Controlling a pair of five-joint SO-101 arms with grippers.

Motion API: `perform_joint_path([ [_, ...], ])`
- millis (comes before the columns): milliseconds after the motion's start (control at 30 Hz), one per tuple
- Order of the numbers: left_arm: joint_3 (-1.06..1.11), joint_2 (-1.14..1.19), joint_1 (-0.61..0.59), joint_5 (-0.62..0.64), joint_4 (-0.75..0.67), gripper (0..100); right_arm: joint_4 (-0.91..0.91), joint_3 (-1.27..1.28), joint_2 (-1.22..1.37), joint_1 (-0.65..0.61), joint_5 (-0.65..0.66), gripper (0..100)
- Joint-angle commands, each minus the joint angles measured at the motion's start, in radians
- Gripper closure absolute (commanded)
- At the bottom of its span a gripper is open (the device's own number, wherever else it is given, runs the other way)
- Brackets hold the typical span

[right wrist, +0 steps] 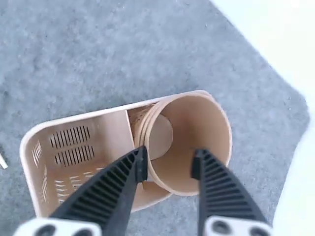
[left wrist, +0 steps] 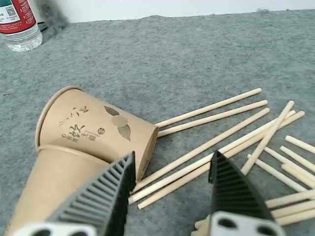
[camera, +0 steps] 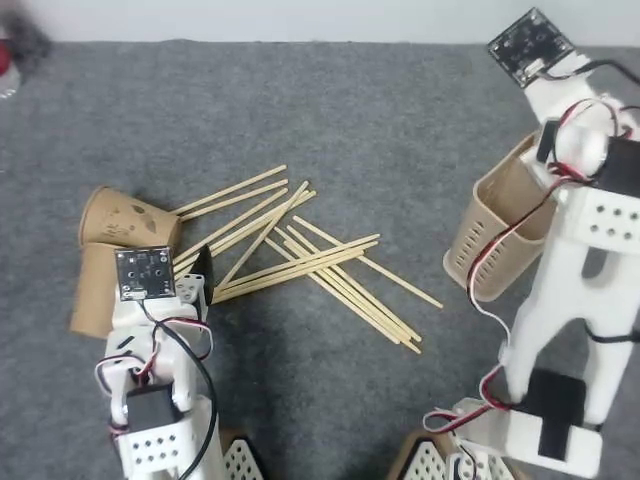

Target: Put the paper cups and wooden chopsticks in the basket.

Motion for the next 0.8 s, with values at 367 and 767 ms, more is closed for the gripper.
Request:
perform_joint_path([
  [367, -0.007, -0.015, 0.003, 0.011, -0.025, 76, -0.297, 0.104, 0.133, 0.082, -0.172, 99.3],
  [767, -0.007, -0.015, 0.003, 0.009, -0.025, 76, -0.288, 0.077, 0.165, 0.110, -0.178, 99.1],
])
